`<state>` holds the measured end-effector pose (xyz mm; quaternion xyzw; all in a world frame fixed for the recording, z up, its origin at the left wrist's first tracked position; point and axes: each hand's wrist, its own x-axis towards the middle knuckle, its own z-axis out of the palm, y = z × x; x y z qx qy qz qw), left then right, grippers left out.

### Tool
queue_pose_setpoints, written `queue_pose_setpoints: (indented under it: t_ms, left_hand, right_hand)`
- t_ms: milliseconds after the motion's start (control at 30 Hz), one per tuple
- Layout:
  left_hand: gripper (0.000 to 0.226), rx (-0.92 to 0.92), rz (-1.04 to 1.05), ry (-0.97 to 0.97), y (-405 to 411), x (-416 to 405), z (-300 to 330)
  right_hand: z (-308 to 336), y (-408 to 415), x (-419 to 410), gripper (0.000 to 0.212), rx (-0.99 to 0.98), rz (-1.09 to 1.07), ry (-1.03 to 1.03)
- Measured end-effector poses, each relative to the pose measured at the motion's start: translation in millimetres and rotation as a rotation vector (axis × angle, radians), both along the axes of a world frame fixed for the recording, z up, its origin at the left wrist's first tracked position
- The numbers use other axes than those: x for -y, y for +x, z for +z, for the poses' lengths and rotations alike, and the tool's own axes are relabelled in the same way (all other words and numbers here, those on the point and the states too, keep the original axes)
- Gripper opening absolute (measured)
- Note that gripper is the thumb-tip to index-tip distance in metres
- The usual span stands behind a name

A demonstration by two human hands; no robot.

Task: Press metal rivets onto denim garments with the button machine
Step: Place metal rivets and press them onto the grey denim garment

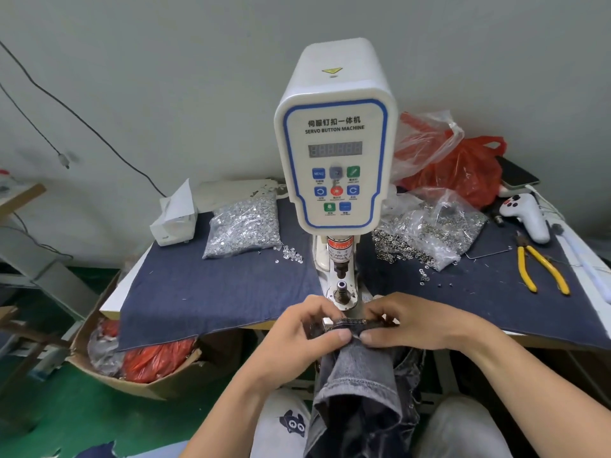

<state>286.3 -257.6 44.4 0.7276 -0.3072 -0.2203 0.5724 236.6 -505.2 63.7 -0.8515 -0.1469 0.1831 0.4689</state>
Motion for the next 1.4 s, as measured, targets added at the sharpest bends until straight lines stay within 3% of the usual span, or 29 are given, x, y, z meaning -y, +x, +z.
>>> queue_pose_setpoints:
  t_ms: [67,167,300,467,633,833,1400]
  left_hand:
    - [0.017,0.035,-0.083,0.091,1.8,-1.1,2.1]
    - [0.023,0.199,-0.177,0.330,1.4,1.4,-4.2]
    - [0.022,0.277,-0.076,0.395,9.4,6.1,-5.1]
    - [0.019,0.187,0.023,0.369,26.7,7.5,-2.8]
    - [0.021,0.136,0.051,0.323,39.0,14.1,-11.0]
    - [0.010,0.056,0.105,0.187,50.5,18.2,-23.4]
    - [0.022,-0.022,0.182,0.134,65.7,22.1,-40.3]
  right_hand:
    - [1.7,-1.5,3.5,0.022,0.040,-0.032,-0.073]
    - [6.4,-6.0,4.7,0.023,0.047,-0.070,-0.024]
    - [0.9,-3.0,6.0,0.017,0.055,-0.122,0.011]
    - [-13.2,9.1,20.8,0.025,0.012,-0.276,-0.091]
    - [-17.0,20.5,25.0,0.049,-0.071,-0.375,0.010]
    - [-30.8,30.5,17.4,0.050,0.029,-0.446,0.048]
    - [-40.4,29.9,9.7,0.046,0.029,-0.527,0.128]
